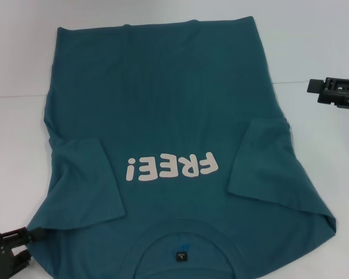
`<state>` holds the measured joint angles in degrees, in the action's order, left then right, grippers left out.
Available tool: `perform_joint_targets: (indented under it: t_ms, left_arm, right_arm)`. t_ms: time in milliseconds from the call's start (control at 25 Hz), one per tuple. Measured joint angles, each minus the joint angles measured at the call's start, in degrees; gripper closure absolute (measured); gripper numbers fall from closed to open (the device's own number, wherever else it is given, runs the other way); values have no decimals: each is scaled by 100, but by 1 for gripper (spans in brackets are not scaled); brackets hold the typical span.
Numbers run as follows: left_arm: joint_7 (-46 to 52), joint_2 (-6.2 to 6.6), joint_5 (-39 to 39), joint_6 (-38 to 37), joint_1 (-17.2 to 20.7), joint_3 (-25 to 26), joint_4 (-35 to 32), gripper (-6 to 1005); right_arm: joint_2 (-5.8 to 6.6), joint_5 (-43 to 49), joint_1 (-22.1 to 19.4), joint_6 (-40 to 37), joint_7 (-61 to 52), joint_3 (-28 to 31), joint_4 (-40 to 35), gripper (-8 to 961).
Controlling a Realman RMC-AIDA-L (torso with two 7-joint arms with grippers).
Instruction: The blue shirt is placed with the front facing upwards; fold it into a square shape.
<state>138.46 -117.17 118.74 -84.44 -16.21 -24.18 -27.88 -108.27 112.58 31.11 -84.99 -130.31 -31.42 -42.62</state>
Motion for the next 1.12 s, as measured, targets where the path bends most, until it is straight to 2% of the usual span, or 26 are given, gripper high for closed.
perform_joint_targets:
  t_ms: [400, 600, 640, 680, 720, 760, 960, 1120]
  left_arm:
    - [-112, 33, -46, -173, -9, 56, -29, 820]
    - [-164, 47, -52, -195, -26, 35, -48, 976]
    - [-181, 48, -52, -206, -28, 33, -48, 976]
    - [-200, 51, -53, -224, -31, 34, -49, 976]
    - [-218, 54, -53, -252, -36, 37, -49, 976]
    - [-237, 60, -53, -283, -42, 44, -50, 976]
    - [-283, 94, -53, -315, -66, 60, -51, 977]
    - [-338, 107, -53, -282, -112, 62, -51, 977]
  right_arm:
    - [-1, 5, -8, -7, 15, 25, 19, 253]
    - [9, 49, -14, -36, 7, -10, 23, 253]
    - [26, 84, -16, -77, -6, -22, 24, 253]
    - [97, 207, -19, -251, -44, -32, 26, 253]
    - [97, 207, -19, -251, -44, -32, 26, 253]
    - [160, 330, -18, -397, -75, -32, 26, 253]
    - [561, 1351, -20, -1373, -272, 18, 14, 253]
    - [652, 1626, -120, -1933, -314, 209, -35, 253]
